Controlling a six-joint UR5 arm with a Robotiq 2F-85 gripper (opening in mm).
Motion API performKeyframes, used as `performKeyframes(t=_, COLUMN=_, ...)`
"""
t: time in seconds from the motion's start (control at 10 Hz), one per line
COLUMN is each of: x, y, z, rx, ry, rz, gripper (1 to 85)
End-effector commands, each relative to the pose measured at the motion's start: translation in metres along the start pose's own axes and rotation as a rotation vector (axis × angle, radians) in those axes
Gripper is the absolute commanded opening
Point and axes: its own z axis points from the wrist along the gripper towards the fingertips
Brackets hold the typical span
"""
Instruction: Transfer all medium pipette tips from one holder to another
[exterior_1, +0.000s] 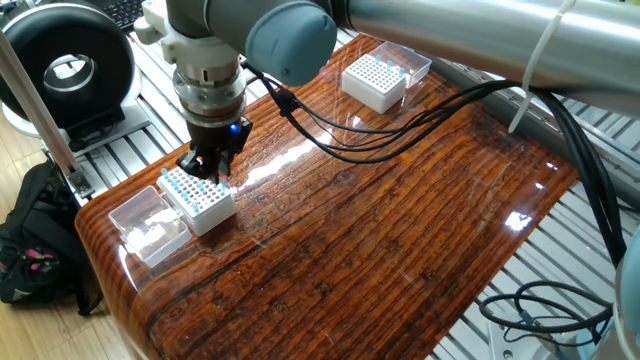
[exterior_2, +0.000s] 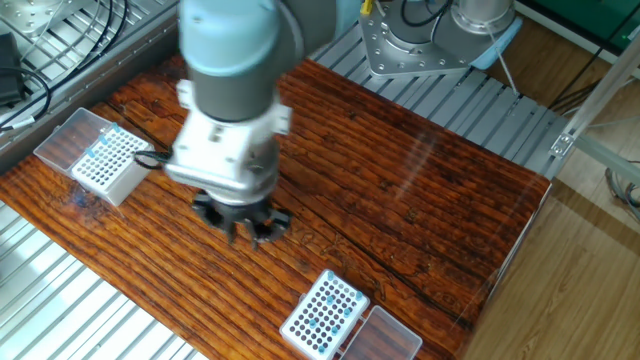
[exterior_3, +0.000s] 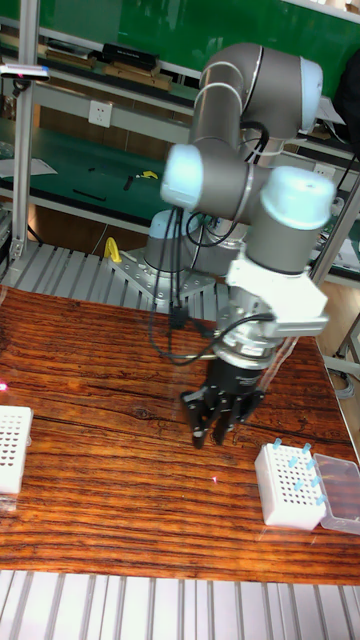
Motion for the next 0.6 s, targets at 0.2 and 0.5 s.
performKeyframes(t=0.2, x=0.017, y=-0.016, z=0.002, rx=0.000, ry=0.048, rz=0.342, gripper=24.7)
performKeyframes(t=0.5, x=0.016, y=-0.047, z=0.010, rx=0.008, ry=0.009, rz=0.300, gripper=24.0)
